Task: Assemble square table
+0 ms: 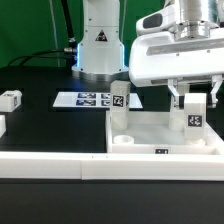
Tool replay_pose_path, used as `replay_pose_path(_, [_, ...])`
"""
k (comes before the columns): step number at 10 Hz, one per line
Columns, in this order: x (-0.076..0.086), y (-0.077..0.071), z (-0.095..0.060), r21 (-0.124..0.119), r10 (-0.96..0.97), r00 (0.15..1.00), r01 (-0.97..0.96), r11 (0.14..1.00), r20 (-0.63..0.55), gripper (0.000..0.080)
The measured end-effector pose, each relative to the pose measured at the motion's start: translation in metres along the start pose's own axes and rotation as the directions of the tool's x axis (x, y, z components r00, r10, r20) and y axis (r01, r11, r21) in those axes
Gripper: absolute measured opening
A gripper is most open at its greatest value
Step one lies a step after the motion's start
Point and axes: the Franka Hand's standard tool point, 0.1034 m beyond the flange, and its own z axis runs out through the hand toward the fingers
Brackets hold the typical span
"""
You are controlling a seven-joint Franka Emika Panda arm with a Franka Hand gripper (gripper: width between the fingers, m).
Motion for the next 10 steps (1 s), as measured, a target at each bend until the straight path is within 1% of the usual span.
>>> replay_pose_path(5, [0.0014,-0.0002,0.0014,0.000,0.022,1.000,-0.022,1.000,0.020,0.0293])
replay_pose_path(7, [0.0037,0.0027,0.0016,0.004,0.026,0.999,-0.026,1.000,0.044,0.0293])
replay_pose_path(8, [0.0028,0.0019,0.0018,0.005,0.025,0.999,-0.025,1.000,0.048,0.0293])
replay_pose_path(9, [-0.0002,0.0018,0.0029,0.006,0.025,0.998,-0.026,1.000,0.062,0.0363])
replay_pose_path(10, [-0.0003,0.0021,0.0031,0.006,0.025,0.998,-0.026,1.000,0.062,0.0544])
